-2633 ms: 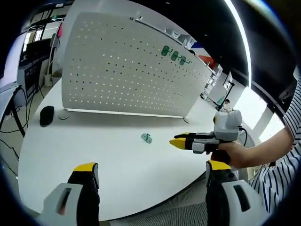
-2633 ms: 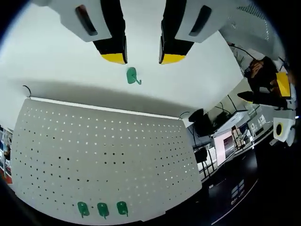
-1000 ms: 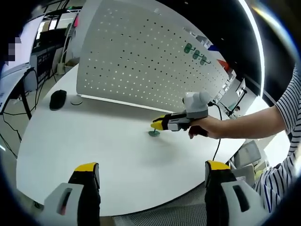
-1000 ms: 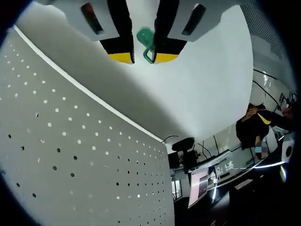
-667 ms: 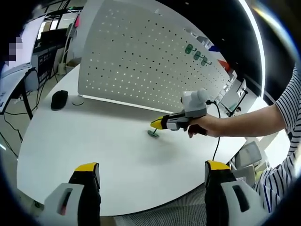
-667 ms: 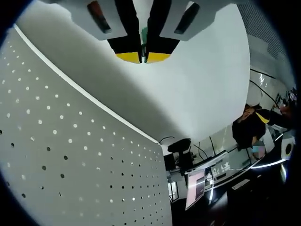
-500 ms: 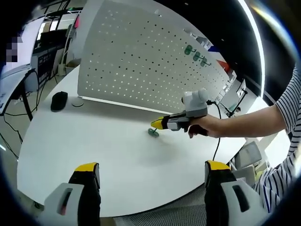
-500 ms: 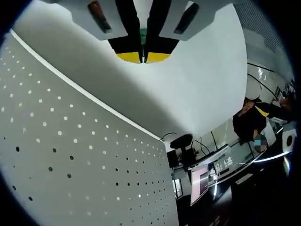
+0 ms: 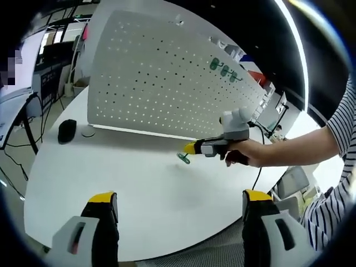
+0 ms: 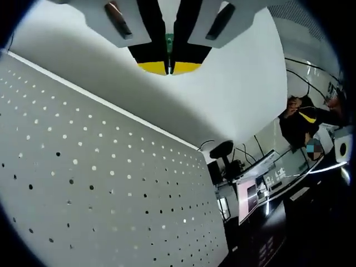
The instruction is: Insert the hook assembly into the mounting plate slot until the hook locks in place.
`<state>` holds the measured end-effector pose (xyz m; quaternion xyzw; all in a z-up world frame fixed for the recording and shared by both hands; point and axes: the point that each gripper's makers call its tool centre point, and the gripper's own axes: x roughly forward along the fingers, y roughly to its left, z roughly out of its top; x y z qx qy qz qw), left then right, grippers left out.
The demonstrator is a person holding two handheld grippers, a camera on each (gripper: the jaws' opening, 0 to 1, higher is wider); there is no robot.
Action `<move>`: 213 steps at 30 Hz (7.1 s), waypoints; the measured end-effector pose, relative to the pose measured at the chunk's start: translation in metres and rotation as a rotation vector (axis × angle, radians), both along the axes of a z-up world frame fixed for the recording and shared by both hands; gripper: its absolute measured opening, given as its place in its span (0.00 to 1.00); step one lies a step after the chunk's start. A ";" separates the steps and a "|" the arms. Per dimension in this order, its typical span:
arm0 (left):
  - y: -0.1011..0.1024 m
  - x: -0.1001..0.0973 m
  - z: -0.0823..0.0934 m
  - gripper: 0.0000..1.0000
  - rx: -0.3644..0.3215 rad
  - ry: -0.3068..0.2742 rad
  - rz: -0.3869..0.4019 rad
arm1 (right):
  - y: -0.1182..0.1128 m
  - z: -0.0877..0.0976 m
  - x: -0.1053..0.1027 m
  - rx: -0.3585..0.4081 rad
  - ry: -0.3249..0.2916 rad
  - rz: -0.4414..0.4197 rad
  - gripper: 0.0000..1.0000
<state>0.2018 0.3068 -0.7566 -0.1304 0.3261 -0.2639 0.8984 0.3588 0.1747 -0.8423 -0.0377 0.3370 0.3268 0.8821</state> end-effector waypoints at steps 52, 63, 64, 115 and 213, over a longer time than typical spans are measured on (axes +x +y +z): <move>-0.034 0.039 0.027 0.68 -0.101 -0.022 -0.071 | 0.063 0.171 -0.104 0.488 -0.240 -0.267 0.00; -0.045 0.041 0.040 0.44 -0.197 -0.053 -0.130 | 0.085 0.188 -0.107 0.438 -0.340 -0.207 0.00; -0.044 0.042 0.042 0.42 -0.182 -0.069 -0.144 | 0.086 0.188 -0.107 0.439 -0.342 -0.209 0.00; -0.039 0.036 0.058 0.01 -0.135 -0.122 -0.230 | 0.072 0.195 -0.136 0.483 -0.266 -0.224 0.11; -0.045 0.006 0.047 0.90 -0.001 -0.269 -0.273 | -0.033 0.183 -0.103 0.285 -0.408 -0.344 0.00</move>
